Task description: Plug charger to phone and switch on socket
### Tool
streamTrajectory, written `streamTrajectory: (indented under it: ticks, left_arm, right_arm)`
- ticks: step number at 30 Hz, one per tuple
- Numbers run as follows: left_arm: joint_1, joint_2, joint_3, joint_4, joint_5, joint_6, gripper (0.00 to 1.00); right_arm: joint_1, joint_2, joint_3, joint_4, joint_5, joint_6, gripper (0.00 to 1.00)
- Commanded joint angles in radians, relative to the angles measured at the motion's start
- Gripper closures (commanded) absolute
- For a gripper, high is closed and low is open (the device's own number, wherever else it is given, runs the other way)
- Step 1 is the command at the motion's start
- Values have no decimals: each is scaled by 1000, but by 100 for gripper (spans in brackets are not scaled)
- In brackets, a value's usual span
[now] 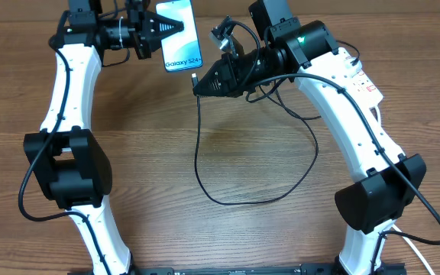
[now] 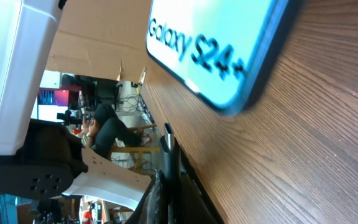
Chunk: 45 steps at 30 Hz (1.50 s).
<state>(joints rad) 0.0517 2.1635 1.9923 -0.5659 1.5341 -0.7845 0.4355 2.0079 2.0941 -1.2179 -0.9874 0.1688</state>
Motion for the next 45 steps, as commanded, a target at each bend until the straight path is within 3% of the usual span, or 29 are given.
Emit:
streamTrajectory:
  ticks: [1, 4, 32, 38, 45]
  left_arm:
    - [-15, -42, 26, 22, 47, -13, 96]
    - [-15, -42, 26, 26, 47, -24, 96]
    - [-15, -42, 26, 25, 47, -27, 96]
    - [-23, -42, 26, 25, 47, -51, 96]
    - [-24, -42, 26, 33, 48, -45, 96]
  right_arm:
    - [2, 40, 0, 14, -58, 14, 96]
    - [2, 58, 0, 45, -132, 14, 96]
    - [-37, 63, 0, 77, -137, 23, 96]
    - [-1, 63, 0, 193, -132, 135, 96]
    - [-2, 63, 0, 220, -133, 146, 96]
